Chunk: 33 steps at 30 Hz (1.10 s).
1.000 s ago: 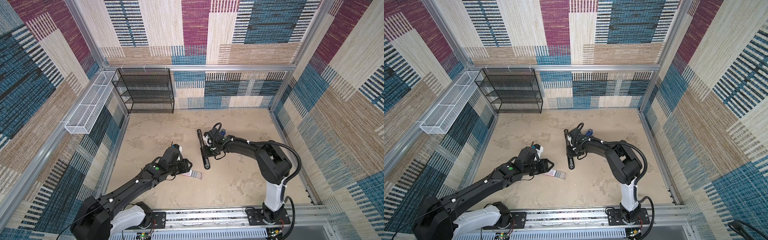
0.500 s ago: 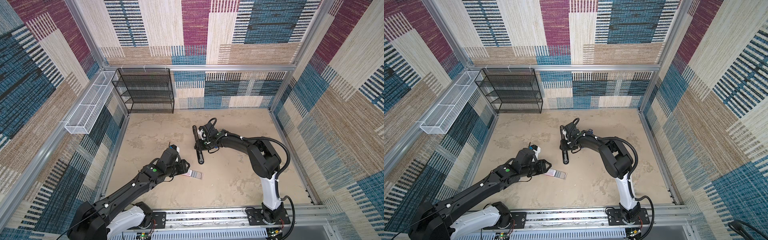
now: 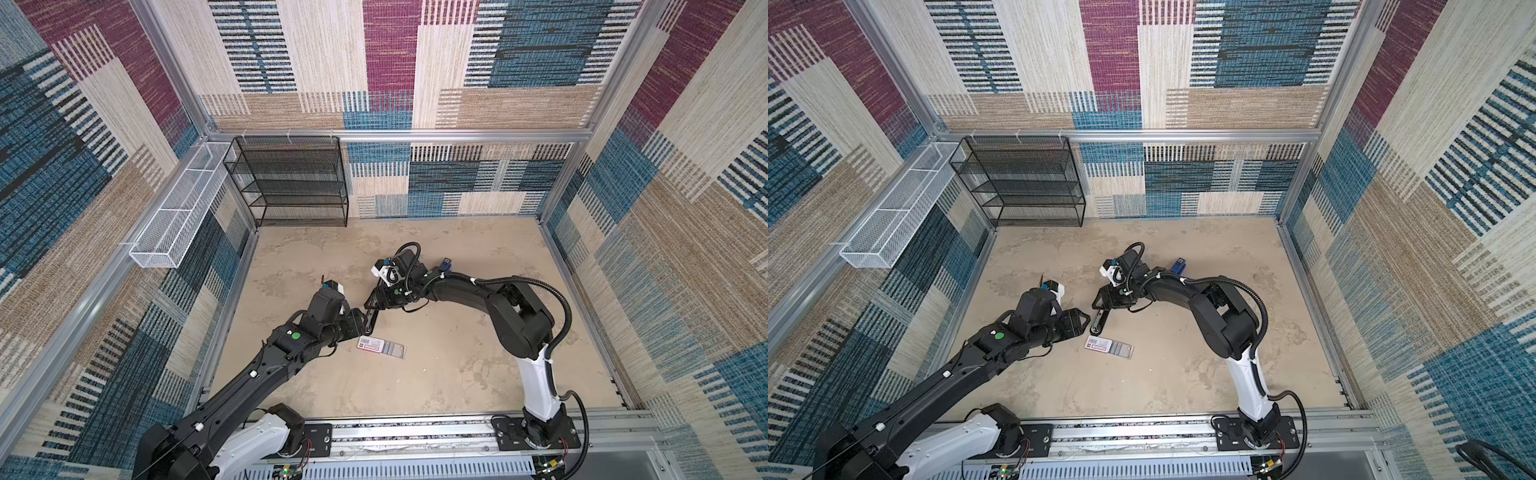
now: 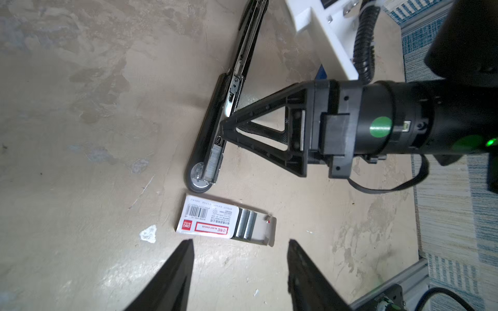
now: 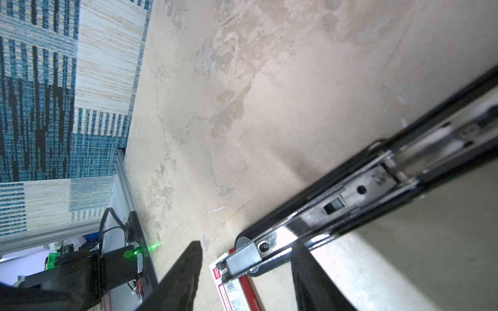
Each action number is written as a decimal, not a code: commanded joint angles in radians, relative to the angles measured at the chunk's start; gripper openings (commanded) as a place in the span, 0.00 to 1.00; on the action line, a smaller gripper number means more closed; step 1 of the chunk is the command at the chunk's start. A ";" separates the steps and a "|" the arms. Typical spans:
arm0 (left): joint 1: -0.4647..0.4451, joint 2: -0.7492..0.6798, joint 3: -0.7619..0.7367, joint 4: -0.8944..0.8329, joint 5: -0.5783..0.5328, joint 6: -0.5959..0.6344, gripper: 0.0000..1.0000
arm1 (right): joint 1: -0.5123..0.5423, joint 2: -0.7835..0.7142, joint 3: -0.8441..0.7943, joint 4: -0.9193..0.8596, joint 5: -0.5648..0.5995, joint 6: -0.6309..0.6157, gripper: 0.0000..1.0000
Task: Load the staples into the stapler
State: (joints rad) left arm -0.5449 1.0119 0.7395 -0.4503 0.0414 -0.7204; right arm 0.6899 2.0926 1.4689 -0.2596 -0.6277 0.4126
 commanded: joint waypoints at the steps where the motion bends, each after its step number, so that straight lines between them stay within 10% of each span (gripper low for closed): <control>1: 0.005 0.020 0.032 -0.035 -0.042 0.063 0.62 | -0.021 -0.065 -0.039 0.070 -0.024 -0.014 0.58; 33: 0.012 0.945 0.707 -0.038 -0.097 0.421 0.67 | -0.285 -0.481 -0.442 0.220 0.093 0.036 0.67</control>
State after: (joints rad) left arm -0.5343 1.9221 1.4158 -0.4496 -0.0486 -0.3344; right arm 0.4061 1.6241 1.0325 -0.0898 -0.5430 0.4366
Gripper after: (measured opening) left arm 0.671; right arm 0.675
